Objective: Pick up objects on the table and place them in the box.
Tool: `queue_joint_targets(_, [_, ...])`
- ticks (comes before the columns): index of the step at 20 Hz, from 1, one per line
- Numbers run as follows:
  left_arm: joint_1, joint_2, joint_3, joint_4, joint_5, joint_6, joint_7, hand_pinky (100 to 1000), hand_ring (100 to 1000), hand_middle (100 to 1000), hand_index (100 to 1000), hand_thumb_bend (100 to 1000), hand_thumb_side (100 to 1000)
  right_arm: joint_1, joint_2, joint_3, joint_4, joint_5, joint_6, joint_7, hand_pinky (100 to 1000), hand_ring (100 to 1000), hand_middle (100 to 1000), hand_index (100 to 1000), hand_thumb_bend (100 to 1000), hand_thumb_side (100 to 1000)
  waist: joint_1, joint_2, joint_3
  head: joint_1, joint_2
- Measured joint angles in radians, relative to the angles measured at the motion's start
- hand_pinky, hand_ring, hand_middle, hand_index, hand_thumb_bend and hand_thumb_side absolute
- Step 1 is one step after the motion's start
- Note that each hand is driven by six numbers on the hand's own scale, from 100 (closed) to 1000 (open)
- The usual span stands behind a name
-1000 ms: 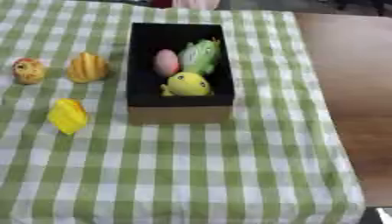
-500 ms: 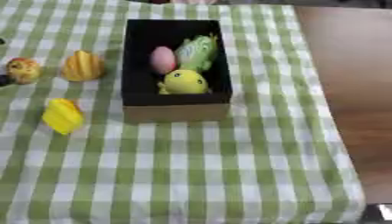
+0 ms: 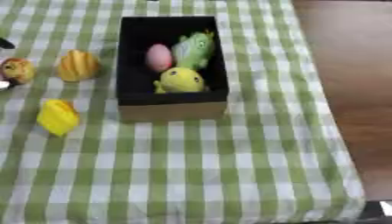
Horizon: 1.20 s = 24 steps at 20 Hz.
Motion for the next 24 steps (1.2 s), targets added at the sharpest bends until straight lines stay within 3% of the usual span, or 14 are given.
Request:
queue_joint_targets(7, [-0.011, -0.016, 0.012, 0.017, -0.007, 0.027, -0.004, 857, 813, 744, 836, 282, 334, -0.014, 0.003, 0.003, 0.000, 0.012, 0.006, 0.001, 1000, 1000, 614, 995, 100, 894, 0.002, 0.009, -0.008, 0.009, 0.000])
queue_joint_targets(13, [-0.011, -0.021, 0.012, 0.021, -0.015, 0.037, -0.030, 803, 721, 637, 741, 103, 233, -0.016, 0.010, 0.008, 0.006, 0.019, 0.011, -0.002, 1000, 1000, 613, 996, 100, 895, 0.002, 0.011, -0.008, 0.010, 0.000])
queue_joint_targets(18, [-0.011, -0.024, 0.011, -0.002, -0.019, 0.051, -0.005, 756, 628, 541, 649, 100, 137, -0.015, 0.010, 0.008, 0.007, 0.020, 0.014, -0.005, 1000, 1000, 612, 996, 100, 894, 0.001, 0.011, -0.008, 0.008, 0.000])
queue_joint_targets(24, [-0.020, -0.026, -0.011, -0.084, -0.013, 0.033, 0.030, 736, 623, 551, 653, 100, 100, -0.007, 0.009, 0.007, 0.008, 0.009, 0.011, -0.010, 1000, 1000, 611, 994, 100, 884, -0.002, -0.004, -0.008, 0.007, 0.000])
